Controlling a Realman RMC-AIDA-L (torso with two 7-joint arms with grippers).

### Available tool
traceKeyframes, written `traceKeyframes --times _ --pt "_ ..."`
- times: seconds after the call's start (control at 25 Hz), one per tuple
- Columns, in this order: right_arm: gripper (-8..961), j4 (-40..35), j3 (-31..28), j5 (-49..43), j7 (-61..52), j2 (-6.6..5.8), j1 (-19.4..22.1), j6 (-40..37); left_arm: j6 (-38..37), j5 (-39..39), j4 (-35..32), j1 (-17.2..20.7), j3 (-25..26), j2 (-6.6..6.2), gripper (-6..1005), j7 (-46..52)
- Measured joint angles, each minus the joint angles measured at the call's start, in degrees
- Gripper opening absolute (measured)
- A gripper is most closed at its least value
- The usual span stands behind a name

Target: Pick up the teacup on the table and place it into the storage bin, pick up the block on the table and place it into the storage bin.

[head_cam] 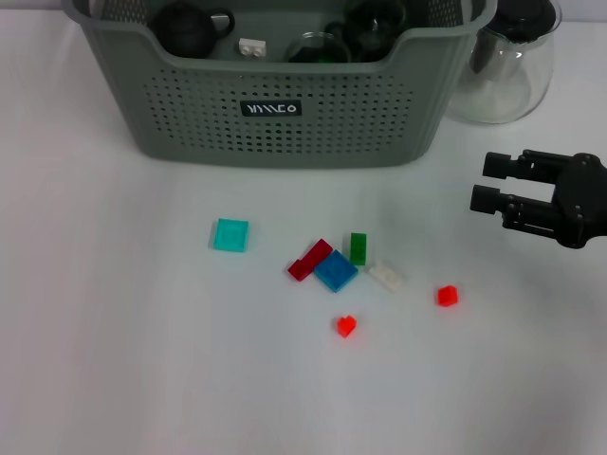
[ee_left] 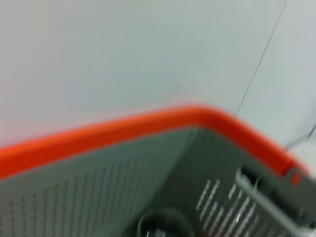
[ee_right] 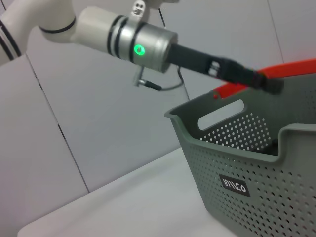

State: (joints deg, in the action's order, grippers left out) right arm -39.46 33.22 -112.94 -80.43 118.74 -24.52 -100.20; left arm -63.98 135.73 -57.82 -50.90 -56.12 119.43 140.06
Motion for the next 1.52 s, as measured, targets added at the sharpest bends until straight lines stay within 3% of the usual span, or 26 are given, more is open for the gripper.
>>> traceKeyframes --times 0.04,0.08,0.2,0.36,0.48,0.6,0.76,0.84,0.96,1.4,1.52 --pt "613 0.01 0.00 0.00 -0.02 0.00 0.00 0.01 0.00 0.00 0.00 0.00 0.00 0.00 410 0.00" --pt "613 0.00 -0.05 0.00 -0.02 0.00 0.01 0.00 -1.84 -8.04 -2.71 3.73 3.35 -0.04 432 -4.06" --pt "613 0.00 -0.32 0.00 0.01 0.00 0.13 0.00 -6.23 -20.21 -3.15 8.10 8.63 0.00 499 -11.78" --pt "613 0.00 -0.43 -0.01 0.02 0.00 0.18 0.00 -21.35 -39.33 1.55 15.30 19.36 0.17 588 -29.79" --pt "613 0.00 -0.43 0.01 -0.06 0.00 0.01 0.00 -33.01 -43.65 5.21 19.65 26.89 0.66 603 -41.60" --pt "613 0.00 -0.44 0.07 -0.35 -0.04 -0.36 0.00 -38.70 -40.61 7.02 24.56 30.65 2.12 601 -52.01" --pt "613 -0.03 -0.43 0.07 -0.43 -0.08 -0.65 0.00 -40.30 -32.18 8.98 31.36 30.66 4.97 601 -68.78" --pt "613 -0.03 -0.44 0.18 -0.47 -0.17 -0.73 0.00 -40.00 -27.36 12.72 32.74 30.94 5.24 601 -75.12" --pt "613 -0.03 -0.49 0.23 -0.54 -0.24 -0.79 0.00 -34.38 -18.87 21.24 32.52 33.21 4.98 602 -82.44" --pt "613 0.01 -0.46 0.05 -0.89 -0.17 -0.93 0.00 -16.05 -16.44 32.66 29.07 32.65 4.96 605 -91.80" --pt "613 0.00 -0.45 0.03 -1.02 -0.18 -0.86 0.00 -14.30 -16.38 33.79 28.33 32.65 4.78 606 -91.48"
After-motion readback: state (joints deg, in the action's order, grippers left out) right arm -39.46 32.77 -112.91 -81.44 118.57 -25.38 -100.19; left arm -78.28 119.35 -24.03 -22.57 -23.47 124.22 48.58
